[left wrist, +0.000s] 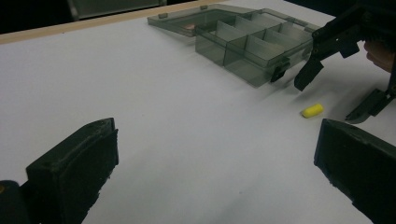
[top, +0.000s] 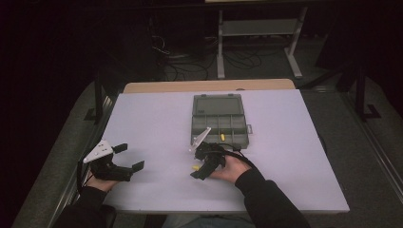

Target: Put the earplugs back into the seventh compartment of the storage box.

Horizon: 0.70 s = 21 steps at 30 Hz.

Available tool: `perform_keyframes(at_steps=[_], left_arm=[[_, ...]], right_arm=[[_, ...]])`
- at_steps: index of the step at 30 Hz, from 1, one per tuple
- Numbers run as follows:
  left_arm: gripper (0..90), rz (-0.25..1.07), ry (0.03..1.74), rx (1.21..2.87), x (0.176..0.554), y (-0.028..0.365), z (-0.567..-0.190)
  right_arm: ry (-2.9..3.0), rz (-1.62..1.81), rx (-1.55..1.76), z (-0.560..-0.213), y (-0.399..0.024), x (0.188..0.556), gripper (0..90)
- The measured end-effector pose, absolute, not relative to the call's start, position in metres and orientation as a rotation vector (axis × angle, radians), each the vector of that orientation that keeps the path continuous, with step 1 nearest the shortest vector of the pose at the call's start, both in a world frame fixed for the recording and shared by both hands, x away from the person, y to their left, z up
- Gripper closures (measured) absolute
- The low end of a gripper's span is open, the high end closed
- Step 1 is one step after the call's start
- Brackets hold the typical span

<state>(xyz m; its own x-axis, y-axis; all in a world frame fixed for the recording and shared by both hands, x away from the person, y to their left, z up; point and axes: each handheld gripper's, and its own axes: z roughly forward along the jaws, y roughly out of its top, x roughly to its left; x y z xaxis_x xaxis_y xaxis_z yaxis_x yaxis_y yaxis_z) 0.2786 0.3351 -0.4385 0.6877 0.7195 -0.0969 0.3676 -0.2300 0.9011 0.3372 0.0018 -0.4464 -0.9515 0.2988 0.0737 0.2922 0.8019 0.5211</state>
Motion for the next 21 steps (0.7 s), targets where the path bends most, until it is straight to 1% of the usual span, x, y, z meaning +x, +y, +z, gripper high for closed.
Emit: perform_keyframes(at_steps=[7,12,16,21], left_arm=[[0.0,0.415,0.852,1.843,0.2782,0.3349,-0.4383],[0.0,0.415,0.854,1.842,0.2783,0.3351,-0.4383],[0.0,0.416,0.853,1.843,0.2783,0.3350,-0.4384],[0.0,0.416,0.854,1.842,0.2784,0.3351,-0.4385]], right_arm=[[2.953,0.858,0.484,-0.4474,0.0042,0.3362,53.4],[2.949,0.848,0.493,-0.4485,0.0057,0.3367,68.5],[2.944,0.828,0.505,-0.4494,0.0057,0.3369,76.8],[2.932,0.860,0.522,-0.4452,0.0025,0.3384,78.1]])
